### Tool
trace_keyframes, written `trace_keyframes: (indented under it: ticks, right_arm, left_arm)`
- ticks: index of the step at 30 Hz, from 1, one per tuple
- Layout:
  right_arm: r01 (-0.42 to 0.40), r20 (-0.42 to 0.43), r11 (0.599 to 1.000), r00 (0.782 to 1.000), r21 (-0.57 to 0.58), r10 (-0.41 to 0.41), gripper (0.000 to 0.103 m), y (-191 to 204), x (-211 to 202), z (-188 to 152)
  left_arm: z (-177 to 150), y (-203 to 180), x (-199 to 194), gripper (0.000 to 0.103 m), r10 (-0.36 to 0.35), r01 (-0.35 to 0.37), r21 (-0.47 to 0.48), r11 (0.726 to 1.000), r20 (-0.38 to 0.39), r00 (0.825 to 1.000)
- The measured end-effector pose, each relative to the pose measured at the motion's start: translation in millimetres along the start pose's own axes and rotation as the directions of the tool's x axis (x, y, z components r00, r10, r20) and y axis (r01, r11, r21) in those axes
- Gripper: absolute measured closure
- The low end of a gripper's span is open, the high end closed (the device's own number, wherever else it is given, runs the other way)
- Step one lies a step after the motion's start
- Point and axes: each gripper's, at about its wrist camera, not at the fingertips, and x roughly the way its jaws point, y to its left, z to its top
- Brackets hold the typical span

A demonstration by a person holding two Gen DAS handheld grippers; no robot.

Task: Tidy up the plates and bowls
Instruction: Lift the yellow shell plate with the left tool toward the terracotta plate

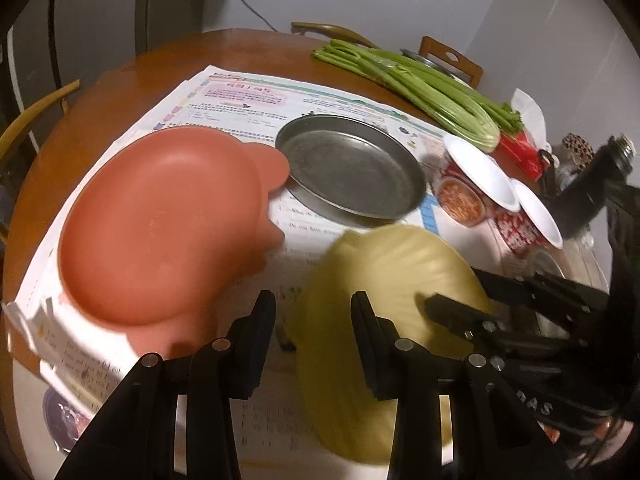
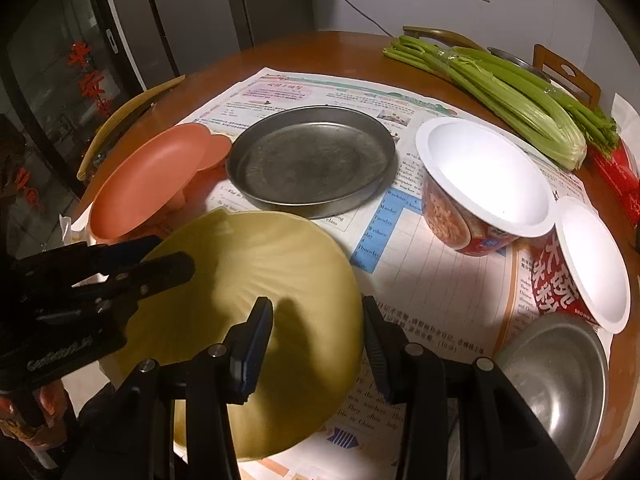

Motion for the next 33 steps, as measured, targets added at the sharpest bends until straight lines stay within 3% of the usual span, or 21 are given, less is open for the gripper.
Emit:
trace_keyframes:
  ticks: [8,15,33]
  right_arm:
    - [0.017,0.010,1.000,1.000,-0.003,-0.016,0.058,6,-3,-10]
    - [0.016,0.008,0.999,1.000,-0.033,-0.016,0.057,17,-3,-18]
    - [-0.018,0.031,0.999,0.999,0.031,0.017,0.055,13,-18,-20]
  left_arm:
    - [-23,2,-4,0.052,0.053,-0.053,0.006,0.999,-0.019,0.998]
    - [-27,-5,-2,0.052,0.007,-0.006,0.024,1.000,-0.016,1.000]
    - [-22,-10,-19,0.052,-0.001,-0.001,0.041,0.999,0.053,0.999]
